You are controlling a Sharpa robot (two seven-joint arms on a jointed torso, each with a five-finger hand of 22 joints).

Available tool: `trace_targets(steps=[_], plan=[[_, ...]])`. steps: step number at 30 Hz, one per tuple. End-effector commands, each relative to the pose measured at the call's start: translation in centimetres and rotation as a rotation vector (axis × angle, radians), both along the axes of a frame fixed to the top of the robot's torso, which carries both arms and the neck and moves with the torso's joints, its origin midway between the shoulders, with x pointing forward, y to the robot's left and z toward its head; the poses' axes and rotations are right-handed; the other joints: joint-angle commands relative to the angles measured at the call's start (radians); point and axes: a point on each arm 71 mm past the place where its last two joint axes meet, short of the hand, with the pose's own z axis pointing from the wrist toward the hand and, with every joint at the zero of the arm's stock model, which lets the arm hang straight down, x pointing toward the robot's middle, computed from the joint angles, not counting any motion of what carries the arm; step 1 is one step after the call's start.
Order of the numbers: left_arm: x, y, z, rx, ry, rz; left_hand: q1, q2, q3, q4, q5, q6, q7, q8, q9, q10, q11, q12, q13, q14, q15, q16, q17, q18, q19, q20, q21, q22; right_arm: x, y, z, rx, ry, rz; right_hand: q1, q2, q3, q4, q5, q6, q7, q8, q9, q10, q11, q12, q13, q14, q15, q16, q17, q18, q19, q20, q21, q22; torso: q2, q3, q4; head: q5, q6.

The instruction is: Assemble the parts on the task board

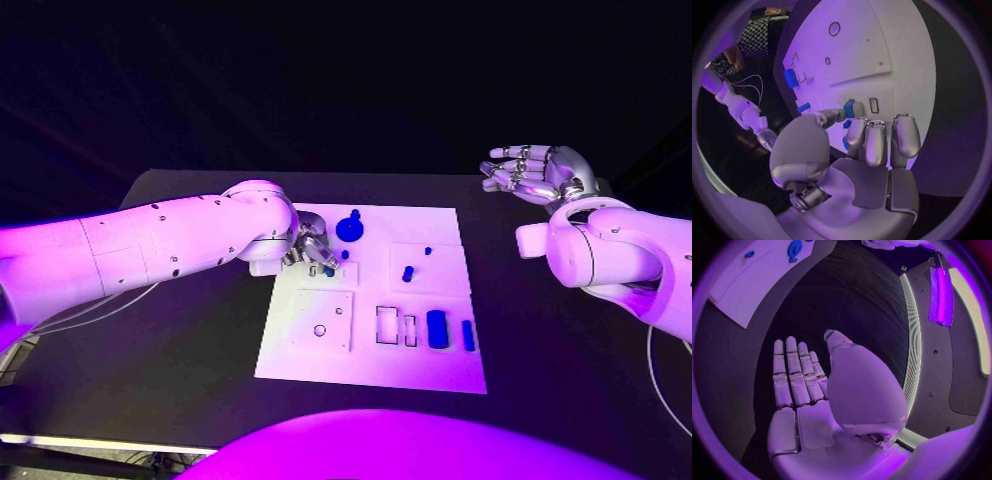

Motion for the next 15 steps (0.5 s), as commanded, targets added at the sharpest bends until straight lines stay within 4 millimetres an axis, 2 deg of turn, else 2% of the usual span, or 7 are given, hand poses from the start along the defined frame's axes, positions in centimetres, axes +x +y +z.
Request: trace_targets(steps=[1, 11, 15], plan=[[-0.54, -0.43, -0.5, 0.02, 0.037, -0.042, 0.0, 0.003, 0.191, -0.198, -0.004, 0.025, -0.028, -0.004, 0.001, 0.007, 0.002, 0.004, 0.002, 0.04, -0.004, -0.003, 0.007, -0.015, 0.008, 0.002, 0.004, 0.0, -0.02, 0.14, -0.03, -0.004, -0.006, 0.02, -0.007, -0.005, 0.006, 0.002, 0.004, -0.008, 0.076, 0.004, -0.001, 0.002, 0.007, -0.001, -0.001, 0.0, 0.007, -0.003, -0.001, 0.004, -0.007, 0.002, -0.004, -0.001, 0.0, 0.0, 0.0001, -0.001, 0.0], [-0.59, -0.41, -0.47, 0.019, 0.036, -0.043, -0.006, -0.005, 0.169, -0.205, -0.007, 0.028, -0.029, -0.002, 0.005, 0.01, 0.002, 0.007, 0.007, 0.04, -0.004, -0.003, 0.008, -0.016, 0.007, 0.005, 0.003, 0.0, -0.05, 0.13, -0.15, -0.004, -0.003, 0.02, -0.006, -0.005, 0.008, 0.001, 0.007, -0.009, 0.076, 0.004, -0.002, 0.002, 0.007, -0.001, -0.003, 0.0, 0.007, -0.005, -0.002, 0.004, -0.007, 0.002, -0.005, -0.003, -0.001, 0.0004, 0.0002, -0.002, 0.0], [-0.55, -0.37, -0.43, 0.016, 0.029, -0.037, -0.037, -0.01, 0.085, -0.168, -0.011, 0.029, -0.034, -0.004, 0.009, 0.009, 0.0, 0.005, 0.006, 0.04, -0.006, -0.004, 0.008, -0.016, 0.007, 0.014, -0.004, -0.002, -0.06, 0.13, -0.17, -0.004, -0.003, 0.019, -0.006, -0.005, 0.008, 0.001, 0.007, -0.009, 0.076, 0.004, -0.002, 0.002, 0.007, -0.001, -0.003, 0.0, 0.007, -0.005, -0.002, 0.004, -0.007, 0.002, -0.005, -0.003, 0.0, 0.0005, -0.0003, -0.001, 0.0]])
